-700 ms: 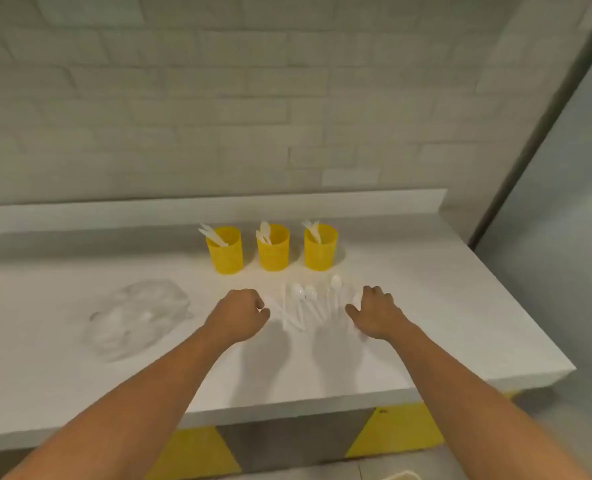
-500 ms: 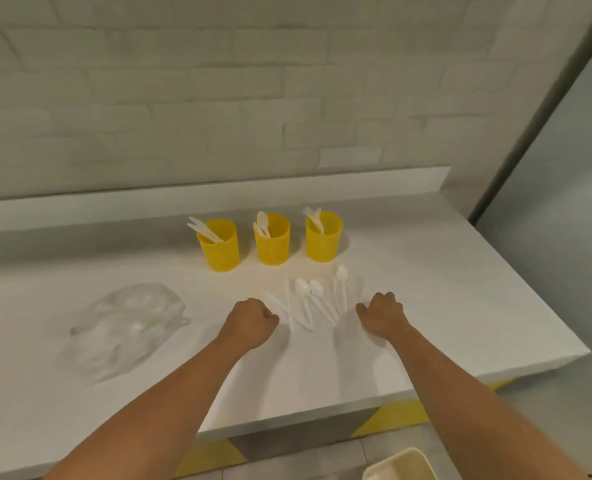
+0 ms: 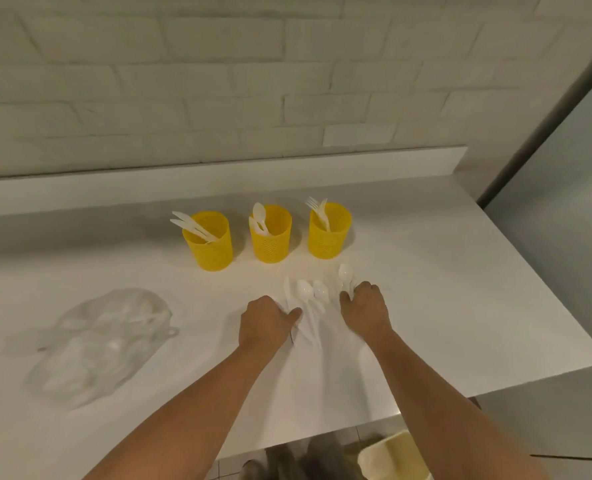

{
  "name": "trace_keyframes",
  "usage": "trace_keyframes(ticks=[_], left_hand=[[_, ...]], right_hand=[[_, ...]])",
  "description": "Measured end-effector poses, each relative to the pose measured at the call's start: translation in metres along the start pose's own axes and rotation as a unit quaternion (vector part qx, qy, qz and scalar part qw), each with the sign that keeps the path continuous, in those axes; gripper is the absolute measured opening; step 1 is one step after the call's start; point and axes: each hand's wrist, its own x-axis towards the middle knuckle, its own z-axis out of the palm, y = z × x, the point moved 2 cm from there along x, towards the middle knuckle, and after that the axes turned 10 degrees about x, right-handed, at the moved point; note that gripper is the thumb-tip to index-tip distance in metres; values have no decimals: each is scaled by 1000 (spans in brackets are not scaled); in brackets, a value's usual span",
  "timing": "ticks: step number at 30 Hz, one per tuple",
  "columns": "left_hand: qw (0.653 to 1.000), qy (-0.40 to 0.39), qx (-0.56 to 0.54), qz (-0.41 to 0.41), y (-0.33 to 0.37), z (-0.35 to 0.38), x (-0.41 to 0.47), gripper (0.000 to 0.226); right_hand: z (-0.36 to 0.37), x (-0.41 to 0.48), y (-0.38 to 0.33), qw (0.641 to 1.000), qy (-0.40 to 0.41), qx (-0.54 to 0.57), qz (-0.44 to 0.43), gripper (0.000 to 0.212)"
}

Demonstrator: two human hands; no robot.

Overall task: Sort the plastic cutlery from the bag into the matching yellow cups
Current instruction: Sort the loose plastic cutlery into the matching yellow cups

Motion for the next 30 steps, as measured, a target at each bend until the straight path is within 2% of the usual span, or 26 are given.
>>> trace_keyframes(ticks=[2,5,10,13,15,19,24,30], left_hand=[[1000,-5,-8,6,9,1,-1,42],[999,-27,-36,-3,23,4,-3,30],[979,-85,-172,-73,32,3,2,35],[955,-139,-236,-115,26,5,10,53],[954,-153,-229,-118,22,6,13,56],[978,-94,-164,-87,17,-9,6,48],[966,-63,-223,-112,-8,-18,6,30],[954,-100,-263,-107,-14,-20,1,29]], right_hand=[[12,-1,-5,1000,-3,7,-12,36],[28,-10,-13,997,-47,-45,-31,59],[42,-19,-19,985,-103,-110,-83,65],[48,-15,-20,979,-106,-127,-118,57],[50,-9,-20,972,-116,-147,-144,48],[48,-4,-20,958,-129,-185,-174,53],[46,1,-21,957,-133,-190,-174,35],[48,2,-23,947,-103,-218,-210,37]])
